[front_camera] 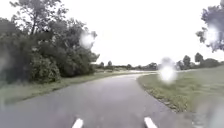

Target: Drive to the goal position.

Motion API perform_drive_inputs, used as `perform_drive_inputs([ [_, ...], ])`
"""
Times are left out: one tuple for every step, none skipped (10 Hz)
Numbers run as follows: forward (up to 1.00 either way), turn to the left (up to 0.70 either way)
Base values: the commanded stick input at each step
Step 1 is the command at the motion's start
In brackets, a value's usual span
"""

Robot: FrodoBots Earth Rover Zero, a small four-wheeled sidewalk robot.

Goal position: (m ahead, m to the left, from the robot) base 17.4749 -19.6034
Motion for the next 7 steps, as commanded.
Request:
perform_drive_inputs([
  [0.85, 0.0],
  [0.85, 0.0],
  [0.85, 0.0],
  [0.85, 0.0],
  [0.85, 0.0],
  [0.85, 0.0],
  [0.85, 0.0],
])
